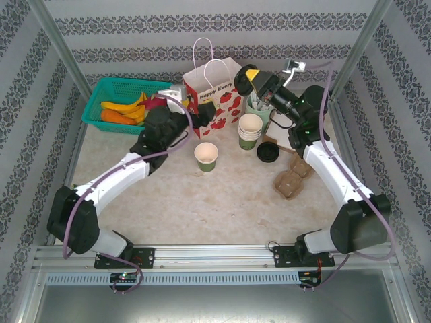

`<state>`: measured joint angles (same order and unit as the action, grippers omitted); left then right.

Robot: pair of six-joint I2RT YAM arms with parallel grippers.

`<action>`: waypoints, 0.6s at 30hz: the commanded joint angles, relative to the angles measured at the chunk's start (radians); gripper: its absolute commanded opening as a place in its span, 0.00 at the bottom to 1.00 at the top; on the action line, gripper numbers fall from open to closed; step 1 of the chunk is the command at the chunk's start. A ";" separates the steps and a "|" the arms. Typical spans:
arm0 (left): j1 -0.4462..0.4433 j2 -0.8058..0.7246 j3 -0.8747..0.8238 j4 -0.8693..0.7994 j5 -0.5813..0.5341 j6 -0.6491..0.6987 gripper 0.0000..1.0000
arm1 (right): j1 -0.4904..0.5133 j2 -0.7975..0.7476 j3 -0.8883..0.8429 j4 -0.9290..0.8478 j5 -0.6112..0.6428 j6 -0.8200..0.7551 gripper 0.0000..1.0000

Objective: Pack the takeout coffee

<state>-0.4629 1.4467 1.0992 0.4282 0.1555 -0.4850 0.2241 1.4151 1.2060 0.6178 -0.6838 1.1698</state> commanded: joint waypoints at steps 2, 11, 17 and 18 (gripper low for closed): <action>0.096 0.014 0.056 -0.177 0.316 -0.331 1.00 | -0.012 0.048 0.064 0.005 -0.223 -0.165 0.00; 0.117 0.009 0.108 -0.252 0.580 -0.340 0.89 | 0.008 0.059 0.040 0.004 -0.253 -0.271 0.00; 0.118 0.013 0.150 -0.358 0.610 -0.255 0.81 | 0.039 0.055 0.002 -0.014 -0.256 -0.321 0.00; 0.118 0.017 0.157 -0.355 0.620 -0.253 0.79 | 0.042 0.052 -0.012 -0.008 -0.250 -0.321 0.00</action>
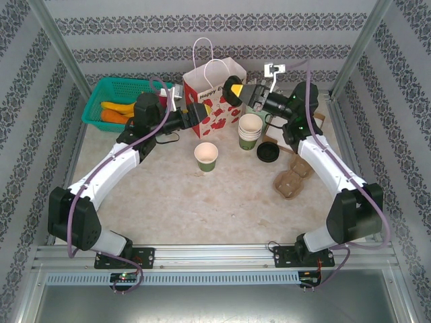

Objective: Pack the takeout coffee

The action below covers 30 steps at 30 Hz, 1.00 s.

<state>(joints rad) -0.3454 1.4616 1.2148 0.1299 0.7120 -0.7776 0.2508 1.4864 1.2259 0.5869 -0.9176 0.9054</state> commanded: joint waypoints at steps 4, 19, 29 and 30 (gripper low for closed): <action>0.001 0.019 0.048 0.012 0.089 0.004 0.74 | 0.044 -0.026 -0.054 0.031 -0.014 -0.062 0.00; 0.001 0.091 0.094 0.135 0.215 -0.101 0.60 | 0.096 -0.035 -0.086 0.073 -0.004 0.026 0.00; 0.002 0.096 0.125 0.123 0.238 -0.077 0.39 | 0.107 -0.030 -0.085 0.095 -0.028 0.049 0.00; 0.001 0.096 0.125 0.132 0.239 -0.080 0.38 | 0.107 -0.030 -0.087 0.097 -0.029 0.051 0.00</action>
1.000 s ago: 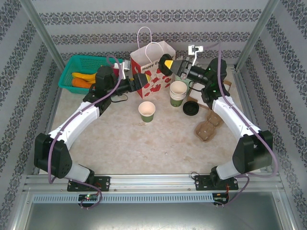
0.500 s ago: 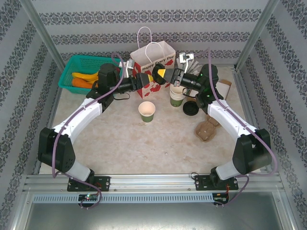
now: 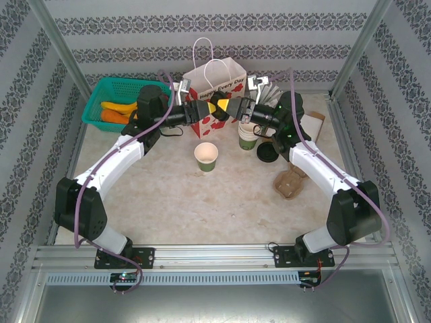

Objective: Pack the takeout coffee

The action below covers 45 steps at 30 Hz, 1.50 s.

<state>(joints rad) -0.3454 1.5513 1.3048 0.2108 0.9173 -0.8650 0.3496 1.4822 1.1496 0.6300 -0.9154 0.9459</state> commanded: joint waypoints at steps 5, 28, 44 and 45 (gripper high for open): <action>0.001 0.017 0.035 0.091 0.055 -0.016 0.37 | 0.010 -0.029 -0.017 0.061 -0.036 0.029 0.00; 0.002 0.011 0.037 0.050 0.053 0.029 0.00 | 0.043 0.000 -0.039 0.151 -0.027 0.129 0.00; 0.002 -0.014 0.097 -0.471 -0.255 0.276 0.00 | -0.065 -0.103 -0.168 -0.149 0.256 -0.015 0.98; 0.001 -0.020 0.097 -0.515 -0.276 0.297 0.00 | -0.064 -0.117 -0.181 -0.180 0.292 -0.040 0.98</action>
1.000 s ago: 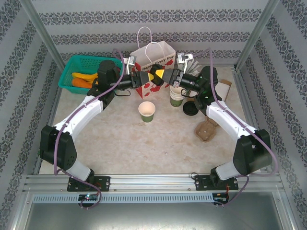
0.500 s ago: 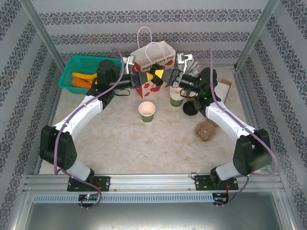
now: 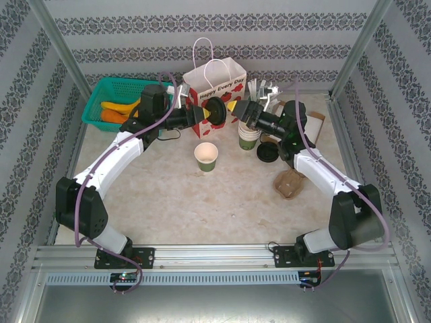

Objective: Pack the takeout coffee

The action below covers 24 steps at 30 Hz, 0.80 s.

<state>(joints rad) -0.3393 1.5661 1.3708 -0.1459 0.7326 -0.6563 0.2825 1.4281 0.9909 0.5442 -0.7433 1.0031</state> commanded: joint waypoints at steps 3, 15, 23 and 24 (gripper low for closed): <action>-0.005 -0.050 0.040 -0.322 -0.202 0.141 0.00 | 0.020 -0.108 -0.062 -0.174 0.243 -0.168 0.98; -0.010 -0.060 0.049 -0.662 -0.364 0.212 0.00 | 0.234 -0.174 -0.032 -0.588 0.688 -0.523 0.98; -0.027 0.012 0.113 -0.745 -0.371 0.184 0.00 | 0.303 -0.075 0.025 -0.693 0.796 -0.403 0.98; -0.029 0.039 0.142 -0.781 -0.374 0.186 0.00 | 0.305 -0.049 0.046 -0.717 0.797 -0.382 0.98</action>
<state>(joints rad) -0.3565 1.5593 1.4525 -0.8261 0.3824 -0.4744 0.5640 1.3384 0.9836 -0.1047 -0.0261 0.5751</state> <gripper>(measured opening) 0.050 0.980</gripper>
